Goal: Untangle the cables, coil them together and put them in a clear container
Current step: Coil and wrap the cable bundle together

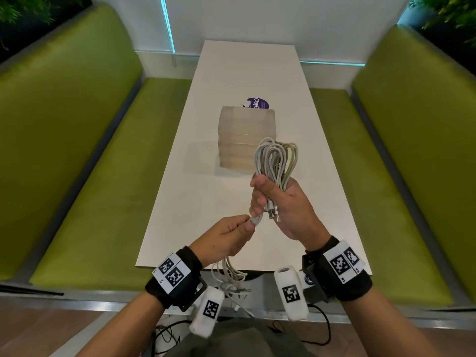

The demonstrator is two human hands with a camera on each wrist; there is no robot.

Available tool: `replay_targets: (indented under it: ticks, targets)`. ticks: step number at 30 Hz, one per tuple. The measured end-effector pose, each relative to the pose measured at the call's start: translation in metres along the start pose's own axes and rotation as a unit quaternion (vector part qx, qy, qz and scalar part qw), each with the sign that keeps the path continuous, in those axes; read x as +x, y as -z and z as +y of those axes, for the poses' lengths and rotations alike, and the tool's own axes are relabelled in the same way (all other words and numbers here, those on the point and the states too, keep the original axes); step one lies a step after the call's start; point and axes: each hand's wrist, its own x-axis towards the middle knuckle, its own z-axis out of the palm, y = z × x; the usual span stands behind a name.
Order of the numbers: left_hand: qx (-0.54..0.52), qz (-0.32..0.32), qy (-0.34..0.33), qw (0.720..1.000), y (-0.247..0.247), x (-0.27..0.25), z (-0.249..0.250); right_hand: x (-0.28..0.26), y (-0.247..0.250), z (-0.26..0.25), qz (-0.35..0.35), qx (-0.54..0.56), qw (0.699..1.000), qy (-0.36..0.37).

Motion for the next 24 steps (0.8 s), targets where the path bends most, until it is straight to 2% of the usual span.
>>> replay_targets:
  ticks: [5,11,15,18,21,22,24]
  targets:
    - [0.016,-0.010,0.053,0.998,0.009,-0.005,0.000,0.001,0.014,-0.022,0.010,-0.002,1.000,0.024]
    - [0.046,-0.045,0.064,0.996,0.017,-0.011,0.008,-0.001,0.029,-0.032,0.002,-0.121,0.993,0.012]
    - [0.028,-0.016,0.087,0.996,0.016,-0.017,0.011,-0.004,0.034,-0.046,-0.012,-0.176,0.984,0.026]
    - [0.012,-0.008,0.068,0.998,0.013,-0.019,0.017,-0.005,0.032,-0.050,-0.050,-0.329,0.943,0.015]
    - [0.019,-0.021,0.040,0.999,0.015,-0.021,0.024,-0.007,0.027,-0.044,-0.150,-0.468,0.868,-0.065]
    - [0.024,-0.028,0.037,0.999,0.016,-0.021,0.026,-0.008,0.025,-0.041,-0.188,-0.490,0.846,-0.092]
    - [0.027,-0.046,0.033,0.998,0.015,-0.021,0.026,-0.008,0.021,-0.038,-0.243,-0.489,0.825,-0.146]
